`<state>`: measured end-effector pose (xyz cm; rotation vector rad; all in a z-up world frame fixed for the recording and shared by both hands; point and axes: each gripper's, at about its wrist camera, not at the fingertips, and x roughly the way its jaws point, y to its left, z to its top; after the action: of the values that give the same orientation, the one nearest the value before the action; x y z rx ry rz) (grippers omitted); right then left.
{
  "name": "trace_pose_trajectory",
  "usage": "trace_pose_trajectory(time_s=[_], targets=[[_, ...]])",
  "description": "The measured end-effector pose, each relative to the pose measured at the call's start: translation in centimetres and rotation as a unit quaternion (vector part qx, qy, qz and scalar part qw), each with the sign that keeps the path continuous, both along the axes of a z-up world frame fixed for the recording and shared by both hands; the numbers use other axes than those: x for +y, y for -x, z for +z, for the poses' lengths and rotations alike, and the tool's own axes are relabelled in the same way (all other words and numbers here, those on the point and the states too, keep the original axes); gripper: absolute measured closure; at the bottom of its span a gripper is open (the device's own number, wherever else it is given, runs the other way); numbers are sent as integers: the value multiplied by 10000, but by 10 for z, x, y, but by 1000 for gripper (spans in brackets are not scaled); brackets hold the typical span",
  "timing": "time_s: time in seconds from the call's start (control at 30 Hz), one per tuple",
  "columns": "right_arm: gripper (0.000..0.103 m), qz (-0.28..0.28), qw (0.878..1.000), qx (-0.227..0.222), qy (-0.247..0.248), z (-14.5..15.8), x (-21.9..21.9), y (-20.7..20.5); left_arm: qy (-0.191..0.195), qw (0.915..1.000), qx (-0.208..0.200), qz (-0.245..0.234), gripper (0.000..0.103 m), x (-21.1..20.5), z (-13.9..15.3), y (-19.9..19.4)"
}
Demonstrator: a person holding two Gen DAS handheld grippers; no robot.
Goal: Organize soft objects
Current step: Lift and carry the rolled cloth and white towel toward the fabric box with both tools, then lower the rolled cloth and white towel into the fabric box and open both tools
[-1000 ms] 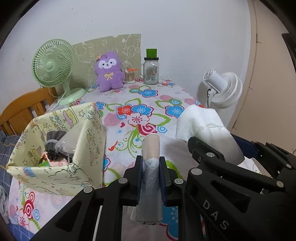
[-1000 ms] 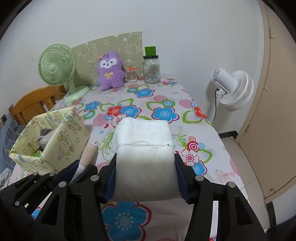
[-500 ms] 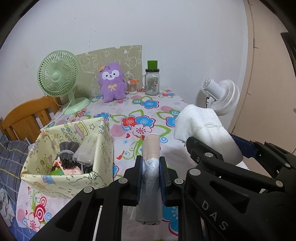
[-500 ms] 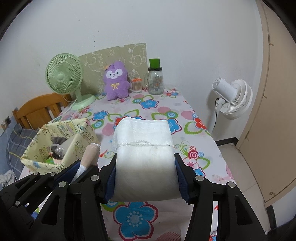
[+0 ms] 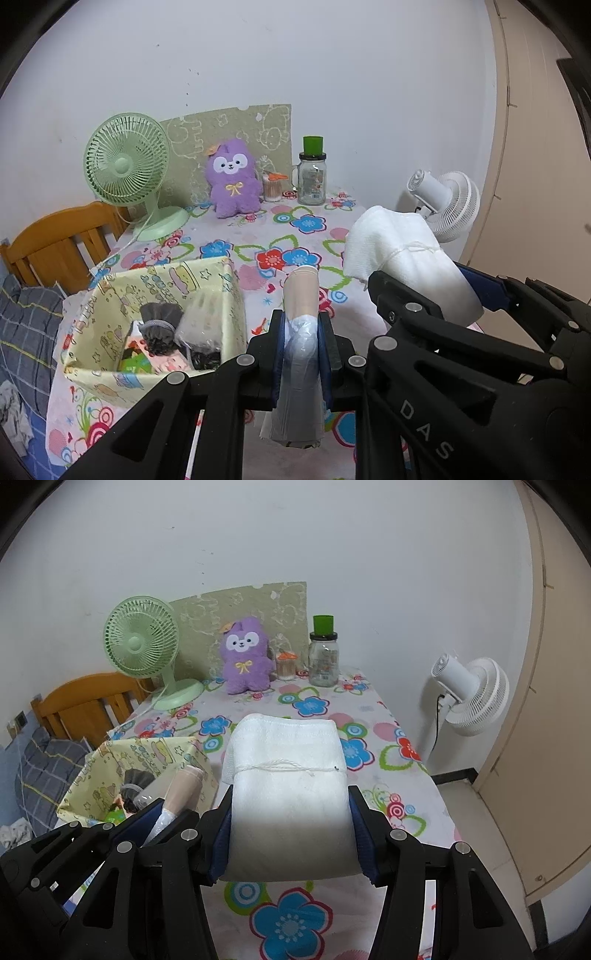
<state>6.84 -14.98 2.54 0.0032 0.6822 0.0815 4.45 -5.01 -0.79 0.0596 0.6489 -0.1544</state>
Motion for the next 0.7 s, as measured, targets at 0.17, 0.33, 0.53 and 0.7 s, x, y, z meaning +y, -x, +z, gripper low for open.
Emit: trace_pose_trajectory(time_s=[0.17, 0.33, 0.53, 0.7], targets=[[44, 50, 10000, -24, 28, 5, 11, -6, -3, 10000, -19, 7, 88, 9, 4, -5], [44, 113, 9999, -46, 46, 8, 22, -13, 0, 10000, -40, 20, 88, 19, 7, -11], [44, 253, 9997, -5, 53, 5, 39, -25, -34, 10000, 8, 72, 88, 34, 6, -22], [44, 363, 9993, 3, 96, 5, 53, -36, -31, 9999, 27, 140, 88, 47, 6, -31]])
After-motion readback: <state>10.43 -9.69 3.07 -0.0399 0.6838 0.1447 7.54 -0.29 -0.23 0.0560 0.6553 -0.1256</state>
